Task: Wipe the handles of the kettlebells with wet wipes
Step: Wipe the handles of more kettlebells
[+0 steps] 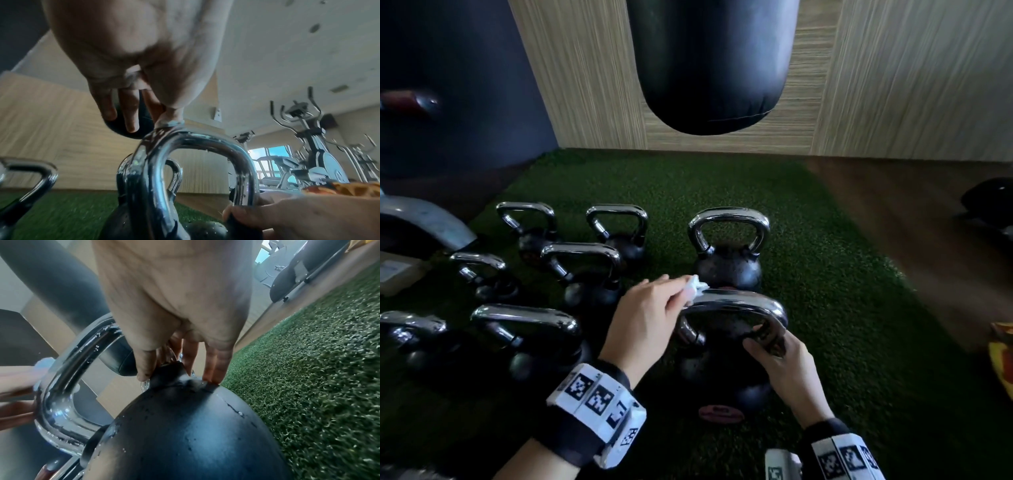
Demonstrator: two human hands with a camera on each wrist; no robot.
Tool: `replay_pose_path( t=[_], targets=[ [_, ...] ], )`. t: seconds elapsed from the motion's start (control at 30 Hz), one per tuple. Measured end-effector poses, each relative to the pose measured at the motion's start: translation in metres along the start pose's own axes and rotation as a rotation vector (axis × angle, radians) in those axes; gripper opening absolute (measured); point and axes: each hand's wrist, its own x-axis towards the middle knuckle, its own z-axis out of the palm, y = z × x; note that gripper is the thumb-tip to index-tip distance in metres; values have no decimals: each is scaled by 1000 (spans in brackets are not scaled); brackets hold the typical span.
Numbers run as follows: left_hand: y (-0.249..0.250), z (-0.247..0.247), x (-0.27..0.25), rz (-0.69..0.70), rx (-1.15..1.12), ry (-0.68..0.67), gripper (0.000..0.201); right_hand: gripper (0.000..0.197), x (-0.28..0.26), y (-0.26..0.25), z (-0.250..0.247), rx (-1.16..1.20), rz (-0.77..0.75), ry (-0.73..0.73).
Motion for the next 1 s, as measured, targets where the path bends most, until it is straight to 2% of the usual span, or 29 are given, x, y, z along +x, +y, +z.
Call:
replay_pose_path(
  t=[0.17, 0.27, 0.37, 0.5, 0.6, 0.67, 0.83, 0.9, 0.93, 1.0],
  targets=[
    [3, 8, -8, 63, 37, 25, 33, 25, -1, -4, 3, 7, 6, 30],
    [-15, 16, -19, -177, -176, 88, 23, 26, -1, -1, 5, 46, 20, 33],
    [-43, 21, -30, -403, -389, 42, 20, 23, 0, 4, 7, 104, 36, 29],
    [-40, 29, -39, -428, -595, 68, 26, 23, 5, 12, 8, 187, 55, -18],
    [-44, 42, -45, -553, -771, 100, 33, 24, 4, 12, 10, 213, 52, -27],
    [-52, 51, -52, -614, -847, 59, 27, 25, 4, 10, 9, 238, 56, -29],
    [-64, 60, -70, -504, -738, -140, 24, 28, 4, 6, 7, 252, 58, -13],
    [-64, 57, -70, -491, -788, -219, 11, 33, 5, 4, 6, 245, 32, 13],
    [-63, 58, -70, -469, -786, -219, 13, 35, 5, 4, 5, 236, 17, 20],
    [-61, 58, -70, -410, -623, -135, 24, 31, 6, 4, 1, 212, 2, 8]
  ],
)
